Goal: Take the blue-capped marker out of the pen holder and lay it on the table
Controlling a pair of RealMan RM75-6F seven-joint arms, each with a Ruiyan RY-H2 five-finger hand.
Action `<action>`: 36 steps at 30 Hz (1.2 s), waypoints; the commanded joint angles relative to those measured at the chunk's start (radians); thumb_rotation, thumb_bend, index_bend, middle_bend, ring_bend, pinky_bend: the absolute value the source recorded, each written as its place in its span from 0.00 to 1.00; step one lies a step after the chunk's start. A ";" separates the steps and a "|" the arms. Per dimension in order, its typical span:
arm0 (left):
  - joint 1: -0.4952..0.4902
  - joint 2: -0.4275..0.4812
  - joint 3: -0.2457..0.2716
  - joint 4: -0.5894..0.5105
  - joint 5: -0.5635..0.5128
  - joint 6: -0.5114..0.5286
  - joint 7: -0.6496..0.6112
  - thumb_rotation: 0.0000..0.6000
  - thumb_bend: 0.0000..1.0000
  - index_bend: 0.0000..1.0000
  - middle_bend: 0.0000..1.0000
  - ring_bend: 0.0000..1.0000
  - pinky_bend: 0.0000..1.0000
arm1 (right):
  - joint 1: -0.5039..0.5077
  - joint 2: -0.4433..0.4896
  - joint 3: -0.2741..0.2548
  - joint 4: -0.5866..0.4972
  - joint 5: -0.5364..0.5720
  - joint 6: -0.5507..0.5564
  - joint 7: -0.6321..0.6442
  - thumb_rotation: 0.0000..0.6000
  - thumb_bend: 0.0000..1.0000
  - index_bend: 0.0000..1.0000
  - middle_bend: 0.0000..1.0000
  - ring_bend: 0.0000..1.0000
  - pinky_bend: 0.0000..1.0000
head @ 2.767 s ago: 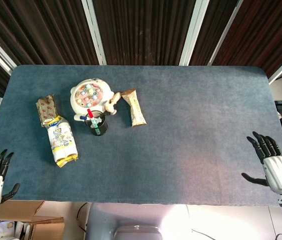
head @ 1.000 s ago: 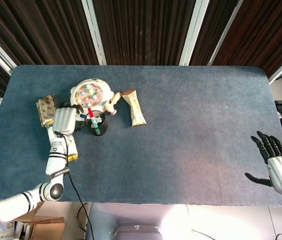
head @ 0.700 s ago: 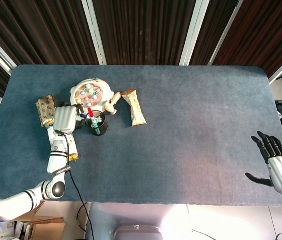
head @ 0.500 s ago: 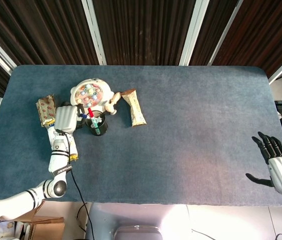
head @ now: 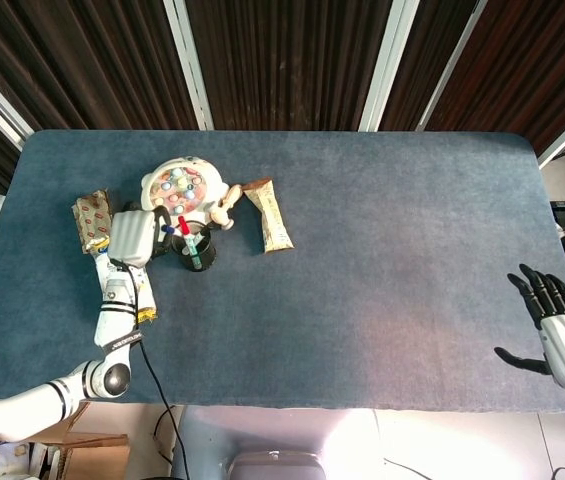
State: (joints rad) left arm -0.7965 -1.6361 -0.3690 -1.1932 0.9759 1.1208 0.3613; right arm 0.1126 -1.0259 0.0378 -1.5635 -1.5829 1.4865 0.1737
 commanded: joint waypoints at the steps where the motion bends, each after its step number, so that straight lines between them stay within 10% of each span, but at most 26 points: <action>1: 0.042 0.073 0.012 -0.102 0.050 0.045 -0.036 1.00 0.56 0.69 0.75 0.61 0.27 | -0.001 0.001 0.000 -0.002 -0.001 0.001 0.000 1.00 0.00 0.00 0.00 0.00 0.00; 16: 0.148 0.233 0.023 -0.441 0.249 0.225 -0.150 1.00 0.54 0.67 0.74 0.60 0.26 | 0.020 -0.001 0.004 -0.017 -0.011 -0.022 -0.020 1.00 0.00 0.00 0.00 0.00 0.00; 36: -0.095 -0.270 0.026 0.031 0.307 0.131 -0.101 1.00 0.53 0.68 0.75 0.59 0.26 | 0.008 0.000 -0.001 0.000 -0.002 -0.012 -0.003 1.00 0.00 0.00 0.00 0.00 0.00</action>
State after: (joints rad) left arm -0.8563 -1.8455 -0.3386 -1.2337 1.2867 1.2650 0.2382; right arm 0.1206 -1.0259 0.0372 -1.5641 -1.5847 1.4743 0.1710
